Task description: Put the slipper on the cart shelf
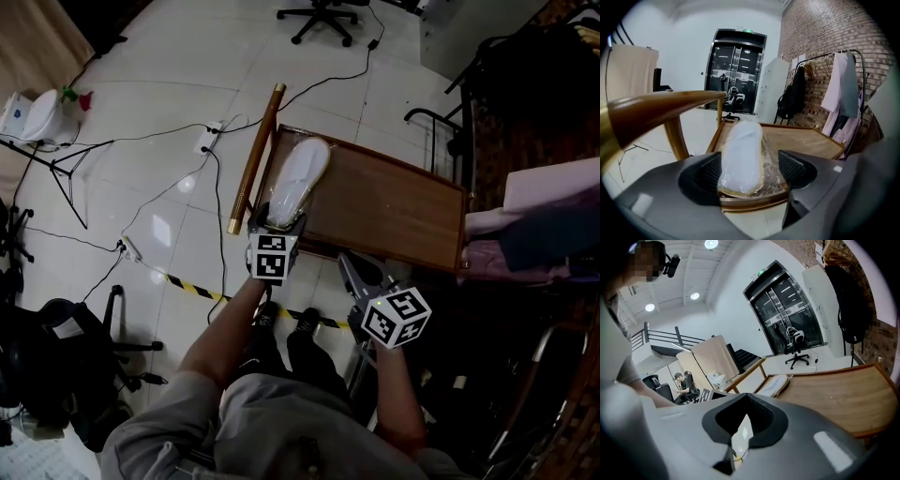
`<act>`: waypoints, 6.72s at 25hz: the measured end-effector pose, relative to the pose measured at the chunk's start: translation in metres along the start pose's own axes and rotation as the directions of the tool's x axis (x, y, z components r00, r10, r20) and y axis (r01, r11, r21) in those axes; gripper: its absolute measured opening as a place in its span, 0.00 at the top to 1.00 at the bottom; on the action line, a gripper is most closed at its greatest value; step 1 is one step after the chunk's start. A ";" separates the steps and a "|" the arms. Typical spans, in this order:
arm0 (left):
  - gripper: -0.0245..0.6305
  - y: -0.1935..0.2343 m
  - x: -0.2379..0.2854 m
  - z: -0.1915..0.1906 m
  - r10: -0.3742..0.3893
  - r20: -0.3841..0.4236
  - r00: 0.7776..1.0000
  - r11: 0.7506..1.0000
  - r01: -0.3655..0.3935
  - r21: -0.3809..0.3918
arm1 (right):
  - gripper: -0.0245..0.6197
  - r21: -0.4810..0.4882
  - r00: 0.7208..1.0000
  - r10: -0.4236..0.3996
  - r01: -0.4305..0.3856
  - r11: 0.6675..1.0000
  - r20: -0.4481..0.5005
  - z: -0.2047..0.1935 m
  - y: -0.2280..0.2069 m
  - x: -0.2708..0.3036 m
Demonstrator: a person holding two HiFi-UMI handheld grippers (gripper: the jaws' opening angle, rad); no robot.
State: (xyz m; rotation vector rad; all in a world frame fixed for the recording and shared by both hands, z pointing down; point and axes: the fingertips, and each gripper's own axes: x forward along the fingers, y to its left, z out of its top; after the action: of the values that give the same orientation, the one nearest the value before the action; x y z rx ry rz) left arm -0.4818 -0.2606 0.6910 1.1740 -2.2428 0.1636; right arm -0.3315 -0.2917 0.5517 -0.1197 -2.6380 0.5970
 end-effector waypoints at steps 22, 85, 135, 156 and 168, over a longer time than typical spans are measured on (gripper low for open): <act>0.40 0.005 0.015 -0.015 0.062 -0.184 0.981 0.997 -0.067 -0.025 | 0.96 0.044 0.999 -0.031 0.030 0.999 0.037 0.018 -0.028 -0.005; 0.34 -0.087 0.010 -0.051 0.012 -0.248 0.969 0.995 0.012 0.095 | 0.96 0.092 0.985 -0.129 0.118 0.989 0.117 0.007 -0.060 -0.109; 0.38 -0.247 -0.242 0.027 -0.721 -0.025 0.692 0.620 0.661 0.424 | 0.96 0.299 0.635 -0.674 0.606 0.737 0.377 -0.058 0.122 -0.275; 0.38 -0.418 -0.489 -0.127 -0.927 -0.276 0.254 0.106 0.884 0.456 | 0.96 0.528 0.213 -0.913 0.761 0.378 0.347 -0.201 0.260 -0.498; 0.38 -0.539 -0.572 -0.228 -0.910 -0.346 0.230 0.038 0.875 0.482 | 0.96 0.637 0.009 -0.959 0.746 0.195 0.283 -0.322 0.345 -0.644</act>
State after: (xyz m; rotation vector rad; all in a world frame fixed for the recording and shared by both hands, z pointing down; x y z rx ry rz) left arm 0.2894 -0.0954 0.4723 2.7786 -0.9587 0.3260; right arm 0.3845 0.0340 0.4145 2.1329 -2.3369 0.5774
